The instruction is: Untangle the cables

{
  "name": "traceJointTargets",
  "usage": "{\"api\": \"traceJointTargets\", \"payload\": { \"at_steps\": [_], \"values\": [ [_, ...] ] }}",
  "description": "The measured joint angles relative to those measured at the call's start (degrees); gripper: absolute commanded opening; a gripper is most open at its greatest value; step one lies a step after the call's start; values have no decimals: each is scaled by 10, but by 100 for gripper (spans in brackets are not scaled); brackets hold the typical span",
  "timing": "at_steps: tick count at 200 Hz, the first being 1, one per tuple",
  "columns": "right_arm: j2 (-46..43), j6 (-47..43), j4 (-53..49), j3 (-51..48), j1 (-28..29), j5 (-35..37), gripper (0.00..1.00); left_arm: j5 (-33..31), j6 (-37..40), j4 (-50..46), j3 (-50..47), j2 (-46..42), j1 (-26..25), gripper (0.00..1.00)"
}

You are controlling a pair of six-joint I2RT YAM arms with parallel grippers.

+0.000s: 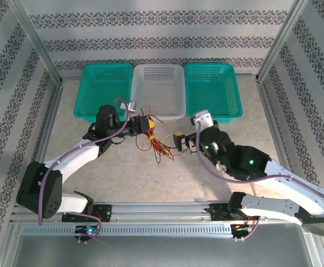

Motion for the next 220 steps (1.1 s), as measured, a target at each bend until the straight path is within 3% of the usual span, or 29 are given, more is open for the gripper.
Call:
{"api": "traceJointTargets", "payload": {
  "at_steps": [16, 32, 67, 87, 118, 139, 153, 175, 220],
  "values": [
    [5, 29, 22, -4, -53, -91, 85, 4, -18, 40, -7, -6, 0, 0],
    [30, 51, 37, -4, -68, -158, 79, 7, -30, 68, -10, -13, 0, 0],
    [95, 82, 50, -3, -70, -243, 49, 18, -48, 112, -15, -25, 0, 0],
    [118, 94, 56, 0, -71, -264, 40, 26, -56, 129, -18, -28, 0, 0],
    [123, 103, 68, 2, -72, -276, 39, 35, -60, 134, -24, -33, 0, 0],
    [123, 109, 76, 3, -78, -287, 27, 40, -60, 137, -24, -33, 0, 0],
    [123, 110, 80, 3, -82, -294, 24, 42, -60, 142, -24, -33, 0, 0],
    [123, 114, 85, 4, -82, -301, 0, 47, -60, 149, -24, -33, 0, 0],
    [123, 115, 84, 9, -95, -313, 0, 56, -59, 152, -24, -33, 0, 0]
  ]
}}
